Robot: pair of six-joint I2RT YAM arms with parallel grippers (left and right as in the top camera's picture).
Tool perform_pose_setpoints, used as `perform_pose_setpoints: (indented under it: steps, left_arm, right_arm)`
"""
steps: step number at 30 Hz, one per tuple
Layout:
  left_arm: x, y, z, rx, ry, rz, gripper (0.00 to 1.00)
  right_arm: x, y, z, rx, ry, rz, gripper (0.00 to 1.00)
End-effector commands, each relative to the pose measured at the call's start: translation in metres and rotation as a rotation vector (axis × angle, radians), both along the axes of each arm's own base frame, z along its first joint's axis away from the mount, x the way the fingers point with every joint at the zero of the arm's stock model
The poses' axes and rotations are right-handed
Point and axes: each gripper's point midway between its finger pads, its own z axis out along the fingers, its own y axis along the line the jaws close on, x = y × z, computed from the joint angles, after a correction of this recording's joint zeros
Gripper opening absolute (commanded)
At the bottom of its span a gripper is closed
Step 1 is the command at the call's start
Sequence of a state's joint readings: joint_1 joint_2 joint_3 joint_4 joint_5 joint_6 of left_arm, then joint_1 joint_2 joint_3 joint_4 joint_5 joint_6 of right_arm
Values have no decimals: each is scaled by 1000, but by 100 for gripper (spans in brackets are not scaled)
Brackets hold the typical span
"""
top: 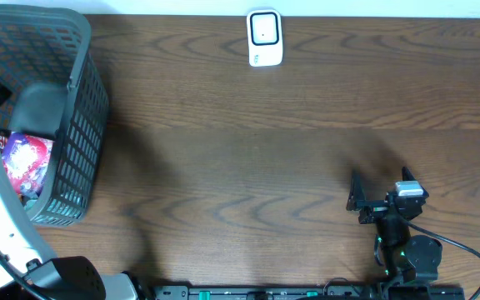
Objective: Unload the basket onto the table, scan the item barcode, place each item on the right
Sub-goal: 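Reach the left gripper into the basket and grasp the purple snack bag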
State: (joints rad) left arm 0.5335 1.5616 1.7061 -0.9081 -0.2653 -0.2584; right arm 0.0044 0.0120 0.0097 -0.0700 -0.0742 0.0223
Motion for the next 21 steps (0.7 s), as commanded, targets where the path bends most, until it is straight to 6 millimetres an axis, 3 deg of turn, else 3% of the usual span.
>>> perform_pose_setpoints:
  steps: [1,6,11,16,21]
  left_arm:
    - [16,-11,-7,-77,-47,-60,98]
    - [27,-3,-31,-101,-7,-57,98]
    - [37,-1,-80,-171,106,-58,98]
    - [25,6,-129,-207,268,31,98]
    - [2,15,-159,-205,383,199,98]
  right_arm:
    - [0,1,-1,14,1,3,99]
    - [0,1,-1,14,1,3,99]
    - [0,1,-1,14,1,3,99]
    - [0,1,-1,14,1,3,99]
    - [0,1,-1,14,1,3,99]
